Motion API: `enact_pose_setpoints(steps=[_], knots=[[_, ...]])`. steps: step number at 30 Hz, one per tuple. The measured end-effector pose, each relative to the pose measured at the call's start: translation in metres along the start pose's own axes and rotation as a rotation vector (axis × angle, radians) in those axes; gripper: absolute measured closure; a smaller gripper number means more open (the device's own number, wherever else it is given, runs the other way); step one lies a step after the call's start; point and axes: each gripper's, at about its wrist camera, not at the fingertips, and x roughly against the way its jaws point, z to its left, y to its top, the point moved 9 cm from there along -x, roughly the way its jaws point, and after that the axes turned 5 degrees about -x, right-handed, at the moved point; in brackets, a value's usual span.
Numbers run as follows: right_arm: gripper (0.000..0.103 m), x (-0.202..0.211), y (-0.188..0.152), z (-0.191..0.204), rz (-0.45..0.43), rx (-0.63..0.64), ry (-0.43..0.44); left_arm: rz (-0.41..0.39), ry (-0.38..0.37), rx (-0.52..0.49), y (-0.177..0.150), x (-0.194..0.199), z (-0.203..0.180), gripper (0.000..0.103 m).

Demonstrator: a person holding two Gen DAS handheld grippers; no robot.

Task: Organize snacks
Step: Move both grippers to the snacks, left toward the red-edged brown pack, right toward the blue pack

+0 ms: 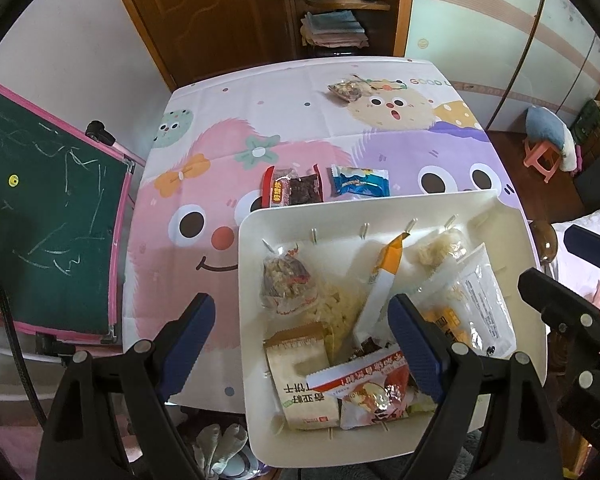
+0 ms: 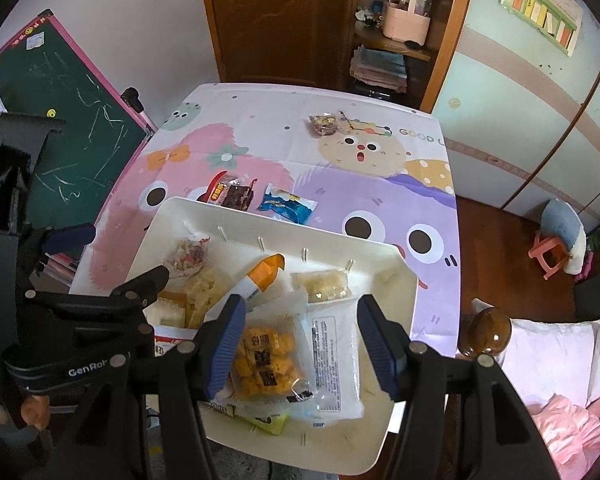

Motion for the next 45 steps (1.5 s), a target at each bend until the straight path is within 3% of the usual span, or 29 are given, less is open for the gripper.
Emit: enact_pose_setpoints(steps=[15,22,28,33,37,42,45], knots=[[0.044,-0.025,0.03,-0.001,0.028,-0.004,0.016,0.011,-0.004,-0.01,0.036,-0.021,0.014,0.016],[0.045,-0.04,0.068,-0.017,0.036,-0.042,0.04,-0.026,0.018,-0.045,0.084,-0.027,0.027,0.016],[0.045,-0.067,0.112,-0.024,0.069,-0.054,0.114,-0.049,0.011,-0.084,0.142,-0.041,0.043,0.016],[0.045,-0.114,0.131,-0.004,0.149,0.084,0.191,-0.02,-0.032,-0.108,0.172,-0.071,0.056,0.016],[0.045,-0.159,0.129,0.013,0.218,0.211,0.222,0.024,-0.111,-0.198,0.175,-0.106,0.056,0.016],[0.045,-0.203,0.118,0.028,0.303,0.299,0.271,0.069,-0.104,-0.4,0.161,-0.152,0.054,0.016],[0.045,-0.223,0.11,0.034,0.351,0.347,0.279,0.125,-0.121,-0.443,0.149,-0.181,0.052,0.016]])
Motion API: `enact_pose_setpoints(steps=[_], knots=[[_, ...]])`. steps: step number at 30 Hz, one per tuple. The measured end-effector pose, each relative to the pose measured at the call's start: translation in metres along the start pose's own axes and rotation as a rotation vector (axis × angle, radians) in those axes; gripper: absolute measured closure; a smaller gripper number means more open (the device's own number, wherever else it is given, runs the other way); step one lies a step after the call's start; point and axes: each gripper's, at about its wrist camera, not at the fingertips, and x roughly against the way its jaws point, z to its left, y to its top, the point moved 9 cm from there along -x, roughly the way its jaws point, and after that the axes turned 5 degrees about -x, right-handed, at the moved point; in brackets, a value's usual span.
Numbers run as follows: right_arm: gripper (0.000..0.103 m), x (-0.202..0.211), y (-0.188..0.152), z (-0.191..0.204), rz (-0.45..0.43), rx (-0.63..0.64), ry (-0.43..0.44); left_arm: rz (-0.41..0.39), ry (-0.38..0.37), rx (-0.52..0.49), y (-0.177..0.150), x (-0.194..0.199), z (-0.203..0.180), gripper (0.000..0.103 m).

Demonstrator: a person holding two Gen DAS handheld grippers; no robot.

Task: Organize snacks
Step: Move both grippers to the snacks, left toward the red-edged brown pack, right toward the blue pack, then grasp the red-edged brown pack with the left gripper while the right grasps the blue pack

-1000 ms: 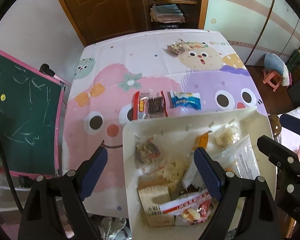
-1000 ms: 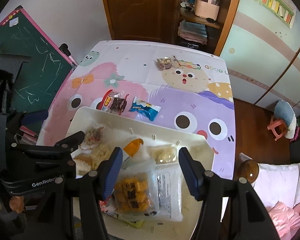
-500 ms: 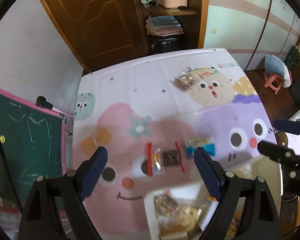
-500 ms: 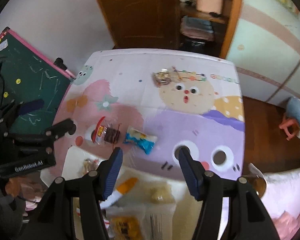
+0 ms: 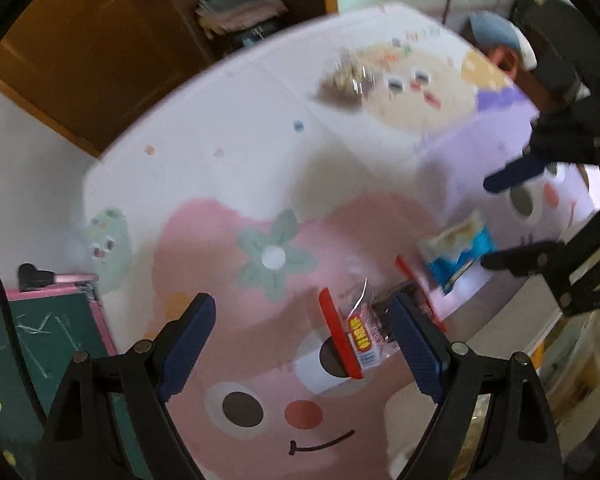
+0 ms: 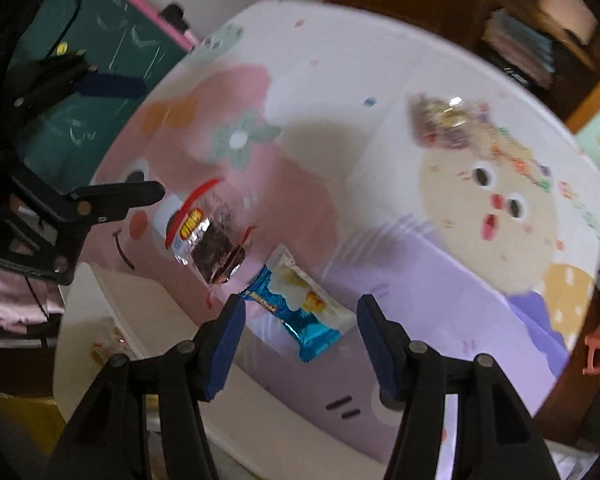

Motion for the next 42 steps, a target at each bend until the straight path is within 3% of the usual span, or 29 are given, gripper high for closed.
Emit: enact_pose_setpoints(steps=[5,11,13,15,17,26,32,35,37,39,42], knots=[[0.045,-0.028,-0.004,0.002,0.064,0.093,-0.043,0.097,-0.125,0.093,-0.012,-0.041,-0.003,0.016],[0.045,-0.038,-0.009,0.013,0.056,0.223,-0.111,0.15,-0.262,0.174,-0.021,-0.057,-0.02,0.016],[0.052,-0.043,-0.011,0.016,0.061,0.236,-0.115,0.157,-0.299,0.197,-0.021,-0.058,-0.026,0.016],[0.071,-0.044,-0.013,0.017,0.063,0.239,-0.109,0.164,-0.325,0.212,-0.02,-0.059,-0.03,0.016],[0.072,-0.043,-0.013,0.016,0.058,0.227,-0.102,0.179,-0.337,0.221,-0.021,-0.062,-0.034,0.016],[0.073,-0.026,-0.012,-0.002,0.014,0.119,-0.088,0.254,-0.339,0.292,-0.024,-0.076,-0.044,0.016],[0.073,-0.016,-0.018,-0.01,-0.008,0.081,-0.083,0.285,-0.261,0.345,-0.018,-0.08,-0.043,0.016],[0.073,-0.012,-0.023,-0.012,-0.011,0.067,-0.08,0.3,-0.171,0.325,-0.019,-0.079,-0.044,0.026],[0.073,-0.01,-0.022,-0.011,-0.014,0.054,-0.075,0.291,-0.159,0.324,-0.019,-0.076,-0.044,0.034],[0.073,-0.01,-0.02,-0.016,-0.018,0.04,-0.067,0.278,-0.139,0.32,-0.018,-0.071,-0.044,0.054],[0.073,-0.007,-0.019,-0.019,-0.028,0.021,-0.057,0.257,-0.17,0.343,-0.018,-0.064,-0.048,0.063]])
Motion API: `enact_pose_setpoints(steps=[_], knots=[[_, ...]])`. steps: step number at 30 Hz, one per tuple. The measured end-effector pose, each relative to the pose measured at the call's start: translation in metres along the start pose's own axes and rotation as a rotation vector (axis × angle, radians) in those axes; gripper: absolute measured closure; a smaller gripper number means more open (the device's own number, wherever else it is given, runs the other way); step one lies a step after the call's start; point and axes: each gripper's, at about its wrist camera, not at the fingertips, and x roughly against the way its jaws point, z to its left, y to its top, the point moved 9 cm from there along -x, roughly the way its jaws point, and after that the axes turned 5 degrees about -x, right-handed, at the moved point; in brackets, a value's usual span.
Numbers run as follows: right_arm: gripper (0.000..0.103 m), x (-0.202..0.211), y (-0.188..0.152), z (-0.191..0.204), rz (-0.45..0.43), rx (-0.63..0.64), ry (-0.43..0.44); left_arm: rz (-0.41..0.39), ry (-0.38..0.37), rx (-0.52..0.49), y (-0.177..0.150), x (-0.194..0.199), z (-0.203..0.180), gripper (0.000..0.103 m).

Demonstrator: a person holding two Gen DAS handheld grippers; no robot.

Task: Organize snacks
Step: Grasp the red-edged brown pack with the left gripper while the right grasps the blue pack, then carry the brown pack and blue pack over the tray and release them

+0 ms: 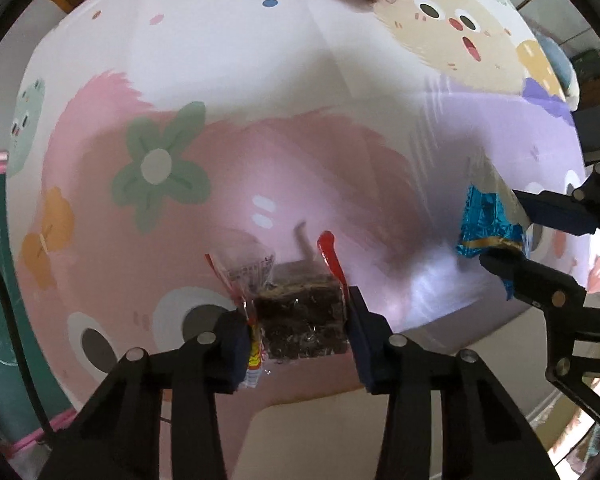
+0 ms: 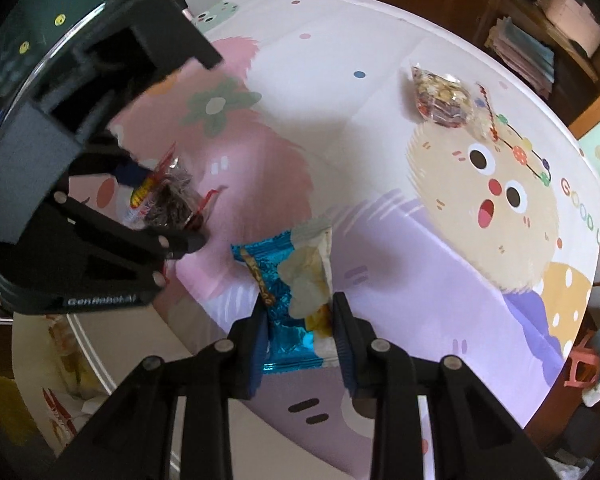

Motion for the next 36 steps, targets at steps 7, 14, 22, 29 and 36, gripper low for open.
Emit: enact_pose_setpoints(steps=[7,14,22,29,36], knots=[[0.073,0.023,-0.001,-0.005,-0.053,-0.045,-0.001,-0.087,-0.001,0.055,-0.006,0.026,-0.001,0.064],[0.073,0.076,0.004,-0.007,-0.162,-0.104,-0.028,-0.267,0.055,0.07,-0.012,0.117,0.002,0.063],[0.073,0.158,-0.017,0.021,-0.301,-0.163,-0.034,-0.413,0.072,0.072,-0.055,0.205,-0.027,0.063],[0.073,0.211,-0.062,0.047,-0.38,-0.221,-0.024,-0.496,0.081,0.078,-0.111,0.237,-0.056,0.063],[0.073,0.232,-0.107,0.067,-0.41,-0.275,-0.006,-0.523,0.093,0.086,-0.154,0.239,-0.082,0.063]])
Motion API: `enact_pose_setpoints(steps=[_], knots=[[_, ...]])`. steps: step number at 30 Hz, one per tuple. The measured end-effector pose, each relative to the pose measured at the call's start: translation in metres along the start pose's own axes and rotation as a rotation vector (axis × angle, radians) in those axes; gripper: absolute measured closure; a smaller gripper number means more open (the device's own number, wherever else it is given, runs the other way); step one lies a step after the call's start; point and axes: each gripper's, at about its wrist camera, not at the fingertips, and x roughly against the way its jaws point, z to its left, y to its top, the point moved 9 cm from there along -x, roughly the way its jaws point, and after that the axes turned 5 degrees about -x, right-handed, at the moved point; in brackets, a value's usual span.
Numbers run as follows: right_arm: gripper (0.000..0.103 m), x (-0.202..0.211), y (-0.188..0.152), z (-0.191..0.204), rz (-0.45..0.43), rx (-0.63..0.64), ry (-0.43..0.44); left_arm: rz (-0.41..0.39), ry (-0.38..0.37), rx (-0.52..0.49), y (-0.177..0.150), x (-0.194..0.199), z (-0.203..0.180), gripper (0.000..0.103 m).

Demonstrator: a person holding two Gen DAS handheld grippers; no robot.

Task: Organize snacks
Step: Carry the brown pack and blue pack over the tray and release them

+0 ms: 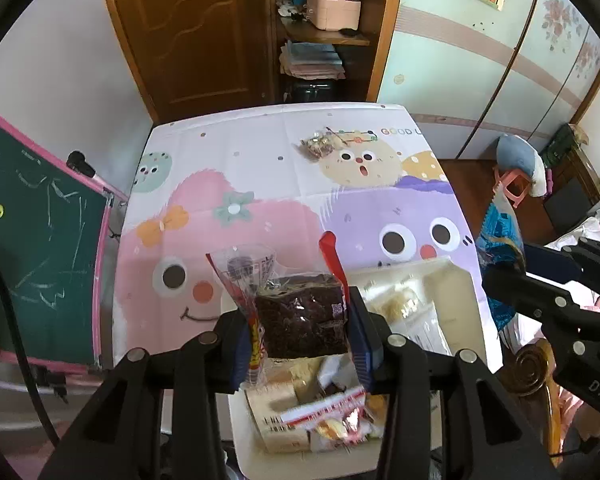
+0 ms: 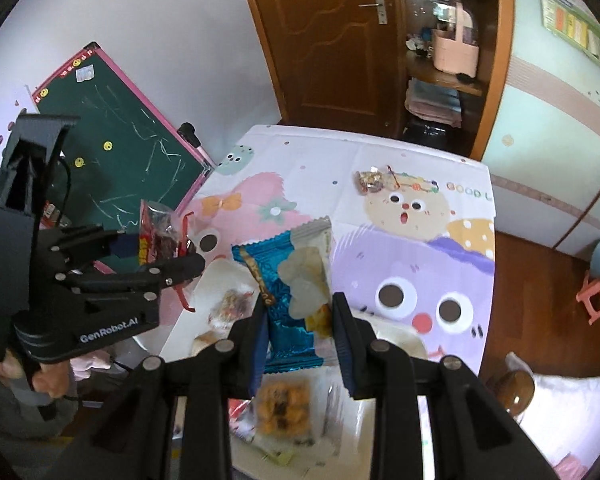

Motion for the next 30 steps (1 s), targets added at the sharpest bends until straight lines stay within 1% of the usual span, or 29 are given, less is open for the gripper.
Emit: enact_pose_setpoints(steps=[2,6,12,15,18,25,26,28,29,30], knots=[[0.073,0.006,-0.011,0.001,-0.001,-0.022,0.002,-0.001,0.0,0.002,-0.009,0.002,-0.005,0.063],[0.073,0.011,-0.031,0.004,0.008,-0.053,0.014,-0.002,0.042,-0.021,-0.029,0.001,-0.014,0.063],[0.073,0.001,-0.06,0.001,0.059,-0.072,-0.024,0.023,0.061,-0.029,-0.053,-0.009,-0.022,0.062],[0.073,-0.007,-0.071,-0.002,0.093,-0.093,-0.029,0.039,0.06,-0.031,-0.059,-0.014,-0.025,0.062],[0.073,-0.011,-0.08,-0.004,0.11,-0.088,-0.056,0.046,0.067,-0.035,-0.063,-0.018,-0.026,0.062],[0.073,-0.021,-0.09,-0.003,0.146,-0.083,-0.07,0.061,0.076,-0.043,-0.066,-0.024,-0.028,0.061],[0.073,-0.021,-0.091,-0.003,0.146,-0.079,-0.079,0.066,0.079,-0.045,-0.066,-0.025,-0.028,0.059],[0.072,-0.023,-0.091,-0.003,0.15,-0.071,-0.086,0.071,0.087,-0.044,-0.067,-0.027,-0.028,0.047],[0.072,-0.024,-0.091,-0.003,0.152,-0.069,-0.089,0.073,0.098,-0.039,-0.068,-0.027,-0.027,0.029],[0.071,-0.025,-0.091,-0.004,0.152,-0.072,-0.094,0.071,0.102,-0.033,-0.068,-0.027,-0.026,0.013]])
